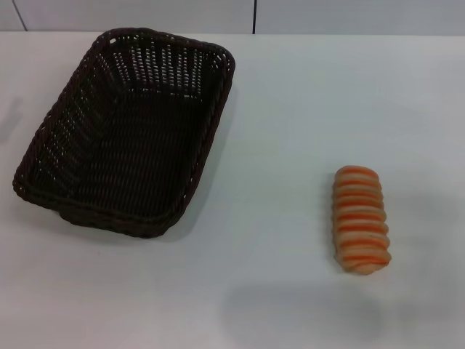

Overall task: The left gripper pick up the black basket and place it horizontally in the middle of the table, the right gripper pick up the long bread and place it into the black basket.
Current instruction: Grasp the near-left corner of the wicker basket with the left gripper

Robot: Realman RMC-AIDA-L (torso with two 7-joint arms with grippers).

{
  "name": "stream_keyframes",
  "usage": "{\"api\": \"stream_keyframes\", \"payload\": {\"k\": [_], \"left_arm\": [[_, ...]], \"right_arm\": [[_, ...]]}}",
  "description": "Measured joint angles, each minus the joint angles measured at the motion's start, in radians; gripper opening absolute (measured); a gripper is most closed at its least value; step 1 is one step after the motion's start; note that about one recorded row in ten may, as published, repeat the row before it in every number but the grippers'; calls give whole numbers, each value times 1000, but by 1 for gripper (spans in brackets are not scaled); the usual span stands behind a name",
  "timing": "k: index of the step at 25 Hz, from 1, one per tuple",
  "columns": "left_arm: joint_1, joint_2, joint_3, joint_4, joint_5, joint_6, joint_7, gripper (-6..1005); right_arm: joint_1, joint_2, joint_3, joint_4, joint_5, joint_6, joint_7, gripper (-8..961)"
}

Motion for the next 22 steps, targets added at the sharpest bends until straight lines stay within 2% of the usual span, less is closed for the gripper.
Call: {"api": "stream_keyframes", "payload": {"k": [1, 2, 4, 5, 6, 8, 10, 13, 15, 22], "left_arm": [[0, 0, 0, 0, 0, 0, 0, 839], [14, 1, 46, -61, 17, 35, -89, 838], [14, 1, 46, -61, 17, 35, -89, 836], [26, 2, 106, -264, 216, 126, -391, 835], [26, 2, 106, -264, 216, 126, -391, 834], [15, 2, 108, -408, 423, 149, -639, 832], [12, 2, 108, -473, 497, 151, -735, 830], [12, 2, 108, -473, 497, 151, -735, 827], [10, 1, 107, -551, 558, 152, -797, 825], [2, -2, 97, -533, 537, 156, -754, 818]], "right_arm": [[0, 0, -1, 0, 1, 0, 0, 666], [0, 0, -2, 0, 1, 0, 0, 665], [1, 0, -2, 0, 2, 0, 0, 664], [2, 0, -2, 0, 2, 0, 0, 664], [3, 0, -2, 0, 3, 0, 0, 664], [3, 0, -2, 0, 4, 0, 0, 663], [4, 0, -3, 0, 4, -1, 0, 662], [4, 0, -3, 0, 4, -1, 0, 661], [2, 0, -3, 0, 5, -1, 0, 660], [2, 0, -3, 0, 5, -3, 0, 657]]}}
